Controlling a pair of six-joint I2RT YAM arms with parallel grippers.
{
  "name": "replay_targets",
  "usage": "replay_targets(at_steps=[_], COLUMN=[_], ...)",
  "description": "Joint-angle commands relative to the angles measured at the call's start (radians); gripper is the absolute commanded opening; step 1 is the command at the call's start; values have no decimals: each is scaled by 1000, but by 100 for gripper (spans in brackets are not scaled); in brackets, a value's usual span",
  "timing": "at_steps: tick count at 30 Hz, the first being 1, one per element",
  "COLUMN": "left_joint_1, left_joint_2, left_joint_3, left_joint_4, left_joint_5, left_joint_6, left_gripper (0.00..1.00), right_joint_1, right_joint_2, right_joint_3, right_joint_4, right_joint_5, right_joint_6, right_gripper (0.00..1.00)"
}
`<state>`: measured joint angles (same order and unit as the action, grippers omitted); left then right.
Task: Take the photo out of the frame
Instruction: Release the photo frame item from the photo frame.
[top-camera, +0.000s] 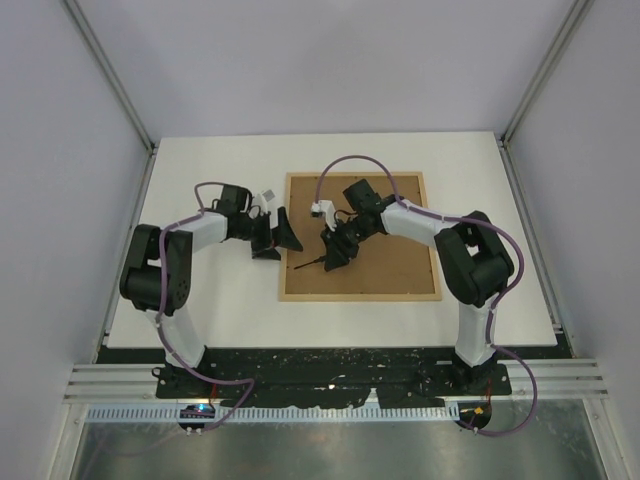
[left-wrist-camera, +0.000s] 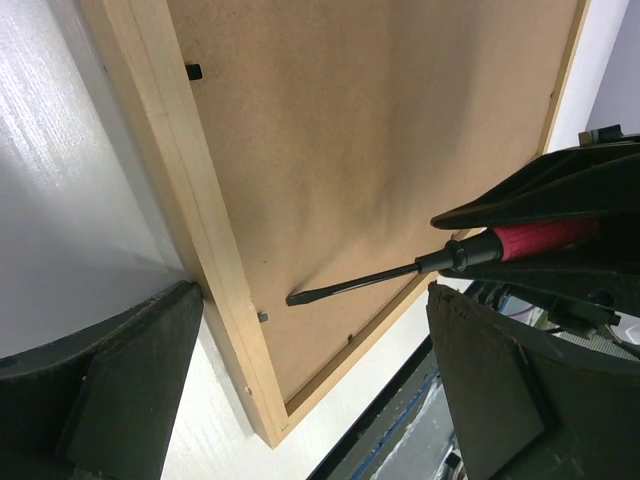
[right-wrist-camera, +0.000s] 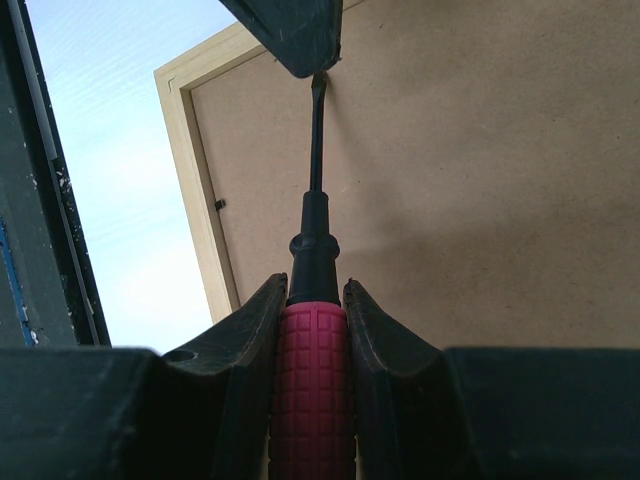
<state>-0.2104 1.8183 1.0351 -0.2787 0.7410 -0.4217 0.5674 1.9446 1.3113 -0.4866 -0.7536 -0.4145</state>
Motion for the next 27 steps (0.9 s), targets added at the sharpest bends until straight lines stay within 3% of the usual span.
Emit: replay_targets(at_steps=[1, 27], left_joint_1=[-6, -6], left_joint_2=[35, 49], left_joint_3=[-9, -15], left_joint_4=[35, 52], left_joint_5=[-5, 1], left_joint_6=[-11, -23], left_gripper=[100, 100], right_joint_1=[6, 46], right_joint_2=[-13, 31], right_joint_3=[25, 23], right_joint_4=[59, 92], right_joint_5=[-32, 3], right_joint_6=[28, 40], right_gripper=[8, 8])
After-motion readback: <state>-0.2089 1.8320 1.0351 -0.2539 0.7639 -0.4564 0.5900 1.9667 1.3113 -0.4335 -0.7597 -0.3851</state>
